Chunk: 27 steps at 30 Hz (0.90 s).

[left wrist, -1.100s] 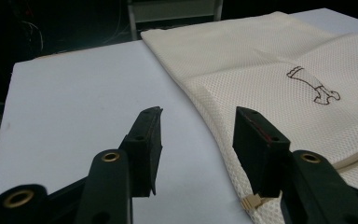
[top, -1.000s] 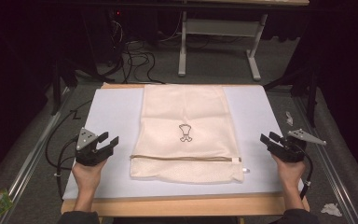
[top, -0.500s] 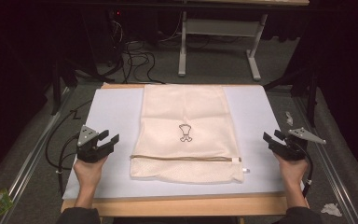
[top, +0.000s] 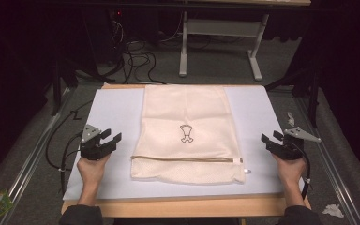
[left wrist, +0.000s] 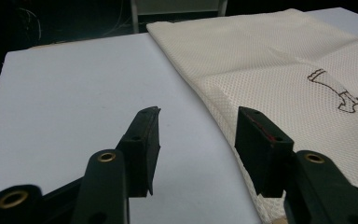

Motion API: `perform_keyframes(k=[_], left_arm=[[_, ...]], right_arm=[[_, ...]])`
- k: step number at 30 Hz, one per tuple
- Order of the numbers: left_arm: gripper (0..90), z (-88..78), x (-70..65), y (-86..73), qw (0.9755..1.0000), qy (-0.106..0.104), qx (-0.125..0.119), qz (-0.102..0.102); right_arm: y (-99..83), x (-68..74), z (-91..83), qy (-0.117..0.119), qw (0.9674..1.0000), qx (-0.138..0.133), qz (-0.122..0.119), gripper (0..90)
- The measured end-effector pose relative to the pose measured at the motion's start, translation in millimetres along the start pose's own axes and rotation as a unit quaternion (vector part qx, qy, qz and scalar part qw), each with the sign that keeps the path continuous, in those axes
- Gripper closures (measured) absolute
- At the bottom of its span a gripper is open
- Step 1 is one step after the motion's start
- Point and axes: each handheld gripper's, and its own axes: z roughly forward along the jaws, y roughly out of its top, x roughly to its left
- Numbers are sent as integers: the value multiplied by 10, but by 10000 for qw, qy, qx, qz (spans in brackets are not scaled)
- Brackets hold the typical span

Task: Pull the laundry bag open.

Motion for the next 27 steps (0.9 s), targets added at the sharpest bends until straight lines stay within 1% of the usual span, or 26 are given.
perform_keyframes(k=[3,6,8,11,15,23,25,27], left_arm=[[500,22,2,-5,10000,25,29,27],[501,41,17,-8,10000,33,57,36],[502,57,37,-9,10000,38,75,2],[503,86,54,-20,9999,61,87,-48],[504,122,27,-41,9999,44,111,-4],[503,220,13,-69,9998,48,178,24],[500,247,14,-86,9998,42,190,-28],[495,274,5,-101,9998,30,216,-31]], right_arm=[[-5,-23,-2,-44,9999,70,109,459],[-23,-48,0,37,9996,22,266,464],[-30,-45,16,67,9996,44,262,460],[-27,-13,43,88,9998,126,121,458],[-32,15,84,104,9997,211,9,458],[-70,8,156,200,9995,209,119,463],[-81,16,179,215,9994,238,136,467],[-92,17,188,221,9995,173,159,468]])
